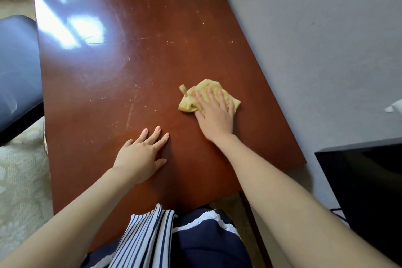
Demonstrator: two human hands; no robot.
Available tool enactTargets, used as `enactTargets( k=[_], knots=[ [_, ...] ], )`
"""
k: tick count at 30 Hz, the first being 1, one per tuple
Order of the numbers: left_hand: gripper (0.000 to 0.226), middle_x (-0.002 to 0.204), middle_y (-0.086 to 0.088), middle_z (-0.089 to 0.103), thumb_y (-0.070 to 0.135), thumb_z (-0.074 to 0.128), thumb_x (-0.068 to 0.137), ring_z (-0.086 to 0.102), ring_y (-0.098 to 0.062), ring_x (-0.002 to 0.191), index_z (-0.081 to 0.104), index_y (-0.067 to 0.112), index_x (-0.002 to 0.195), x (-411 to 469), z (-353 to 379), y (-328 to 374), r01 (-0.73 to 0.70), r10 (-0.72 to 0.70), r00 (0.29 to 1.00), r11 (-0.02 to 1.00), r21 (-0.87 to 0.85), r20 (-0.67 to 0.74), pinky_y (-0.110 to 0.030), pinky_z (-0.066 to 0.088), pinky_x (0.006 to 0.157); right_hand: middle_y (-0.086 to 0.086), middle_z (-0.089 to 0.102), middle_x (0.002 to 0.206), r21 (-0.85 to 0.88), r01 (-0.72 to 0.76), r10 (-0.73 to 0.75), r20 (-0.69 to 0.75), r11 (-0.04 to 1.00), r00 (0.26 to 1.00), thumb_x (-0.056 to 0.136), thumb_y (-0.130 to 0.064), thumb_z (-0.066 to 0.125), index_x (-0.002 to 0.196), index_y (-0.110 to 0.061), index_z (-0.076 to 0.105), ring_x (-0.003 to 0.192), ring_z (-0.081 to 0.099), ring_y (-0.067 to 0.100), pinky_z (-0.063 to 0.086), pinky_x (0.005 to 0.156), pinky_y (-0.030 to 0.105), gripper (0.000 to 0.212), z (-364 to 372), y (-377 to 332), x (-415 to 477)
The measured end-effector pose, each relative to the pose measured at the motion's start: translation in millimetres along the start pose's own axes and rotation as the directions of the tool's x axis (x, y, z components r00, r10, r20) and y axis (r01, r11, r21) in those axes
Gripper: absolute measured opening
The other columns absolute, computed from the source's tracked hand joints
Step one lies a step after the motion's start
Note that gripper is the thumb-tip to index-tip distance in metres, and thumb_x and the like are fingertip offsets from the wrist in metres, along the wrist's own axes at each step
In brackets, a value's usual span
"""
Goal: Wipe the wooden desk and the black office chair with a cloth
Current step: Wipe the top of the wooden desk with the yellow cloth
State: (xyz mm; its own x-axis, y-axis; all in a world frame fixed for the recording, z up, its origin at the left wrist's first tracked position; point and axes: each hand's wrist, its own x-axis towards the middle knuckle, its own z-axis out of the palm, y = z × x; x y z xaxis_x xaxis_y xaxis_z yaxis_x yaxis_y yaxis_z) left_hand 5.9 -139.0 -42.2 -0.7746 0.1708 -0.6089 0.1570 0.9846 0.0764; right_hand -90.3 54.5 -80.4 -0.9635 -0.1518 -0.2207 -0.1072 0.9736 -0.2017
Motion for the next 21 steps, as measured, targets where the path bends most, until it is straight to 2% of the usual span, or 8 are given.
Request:
enactTargets(
  k=[4,7,13,18,21],
  knots=[
    [0.068,0.159,0.01,-0.01,0.055,0.032,0.097,-0.002,-0.019,0.147,-0.006,0.037,0.15,0,1,1,0.002,-0.002,1.0,1.0,0.008,-0.015,-0.038,0.018,0.115,-0.006,0.03,0.154,0.047,0.181,-0.179,-0.041,0.982,0.983,0.093,-0.042,0.05,0.144,-0.039,0.034,0.145,0.015,0.019,0.008,0.117,0.047,0.054,10,5,-53],
    [0.068,0.159,0.009,-0.01,0.055,0.032,0.097,-0.001,-0.019,0.147,-0.006,0.036,0.15,1,2,1,-0.001,0.001,1.0,1.0,0.01,-0.023,-0.038,0.019,0.115,-0.003,0.043,0.146,0.072,0.203,-0.195,-0.105,0.977,0.975,0.087,-0.034,0.061,0.139,-0.033,0.046,0.141,0.028,0.021,0.018,0.116,0.047,0.054,18,25,-96],
    [0.068,0.159,0.009,-0.009,0.056,0.032,0.096,0.0,-0.02,0.147,-0.005,0.036,0.15,1,5,1,-0.002,0.002,0.999,1.0,0.005,-0.037,-0.036,0.021,0.114,0.001,0.043,0.145,0.112,-0.075,0.096,-0.191,0.991,0.977,0.084,-0.022,0.07,0.137,-0.026,0.049,0.139,0.032,0.023,0.023,0.115,0.047,0.058,22,83,-158],
    [0.07,0.159,0.007,-0.009,0.055,0.033,0.096,0.0,-0.021,0.147,-0.006,0.034,0.15,1,7,1,-0.006,0.007,0.999,0.999,0.031,-0.035,-0.04,0.017,0.115,0.0,0.027,0.154,0.095,-0.351,0.362,-0.161,0.932,0.918,0.094,-0.032,0.053,0.145,-0.029,0.033,0.144,0.018,0.022,0.012,0.117,0.04,0.055,6,129,-151],
    [0.07,0.16,0.007,-0.009,0.055,0.032,0.097,0.001,-0.022,0.147,-0.007,0.034,0.15,2,8,0,-0.005,0.007,0.999,0.999,0.05,-0.041,-0.042,0.013,0.116,-0.001,0.016,0.158,0.116,-0.476,0.487,-0.102,0.872,0.867,0.098,-0.043,0.038,0.149,-0.034,0.022,0.146,0.008,0.022,0.007,0.116,0.04,0.054,-1,133,-122]
  ],
)
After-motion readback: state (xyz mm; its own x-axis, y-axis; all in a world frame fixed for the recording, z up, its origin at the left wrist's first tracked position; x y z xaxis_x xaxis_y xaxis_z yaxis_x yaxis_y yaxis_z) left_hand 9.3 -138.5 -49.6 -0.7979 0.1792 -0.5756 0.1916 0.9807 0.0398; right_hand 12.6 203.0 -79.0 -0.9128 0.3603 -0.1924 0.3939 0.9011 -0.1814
